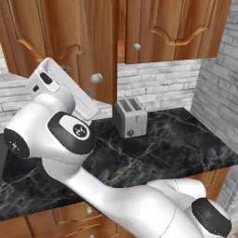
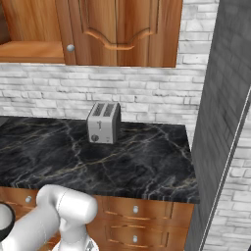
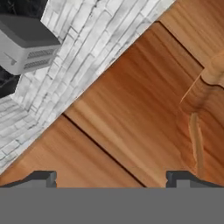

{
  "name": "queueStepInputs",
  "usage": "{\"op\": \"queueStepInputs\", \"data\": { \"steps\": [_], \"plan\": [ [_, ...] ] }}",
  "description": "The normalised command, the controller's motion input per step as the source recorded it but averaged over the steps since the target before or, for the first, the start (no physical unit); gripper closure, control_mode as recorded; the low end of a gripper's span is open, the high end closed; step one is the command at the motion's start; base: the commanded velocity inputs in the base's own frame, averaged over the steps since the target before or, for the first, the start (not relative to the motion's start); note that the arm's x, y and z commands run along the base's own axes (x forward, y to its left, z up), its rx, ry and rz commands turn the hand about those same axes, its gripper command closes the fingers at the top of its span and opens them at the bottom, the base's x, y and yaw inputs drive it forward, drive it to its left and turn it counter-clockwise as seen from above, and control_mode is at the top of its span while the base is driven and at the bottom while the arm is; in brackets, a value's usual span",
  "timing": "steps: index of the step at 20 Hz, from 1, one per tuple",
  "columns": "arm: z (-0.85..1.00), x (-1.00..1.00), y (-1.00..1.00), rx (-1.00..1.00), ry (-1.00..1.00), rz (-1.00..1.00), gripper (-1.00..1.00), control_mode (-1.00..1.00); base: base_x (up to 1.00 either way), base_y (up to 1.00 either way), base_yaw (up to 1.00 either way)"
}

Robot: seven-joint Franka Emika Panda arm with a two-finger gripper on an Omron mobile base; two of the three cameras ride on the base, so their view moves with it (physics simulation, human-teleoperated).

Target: Close all open cabinet doors.

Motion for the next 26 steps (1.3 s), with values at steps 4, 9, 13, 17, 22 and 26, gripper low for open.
{"op": "queueStepInputs", "data": {
  "steps": [4,9,13,17,22,26],
  "plan": [
    [0.00,0.90,-0.51,0.00,0.06,-0.04,-1.00,-1.00,0.00,0.00,0.00],
    [0.00,0.92,-0.48,0.00,0.06,-0.01,-1.00,-1.00,0.00,0.00,0.00],
    [0.00,0.94,-0.42,0.00,0.05,0.00,-1.00,-1.00,0.00,0.00,0.00],
    [0.00,0.94,-0.41,0.00,0.05,0.00,-1.00,-1.00,0.00,0.00,0.00],
    [0.00,0.95,-0.36,0.00,0.07,0.00,-1.00,-1.00,0.00,0.00,0.00],
    [0.00,0.84,-0.34,0.00,0.06,0.00,-1.00,-1.00,0.00,0.00,0.00]
  ]
}}
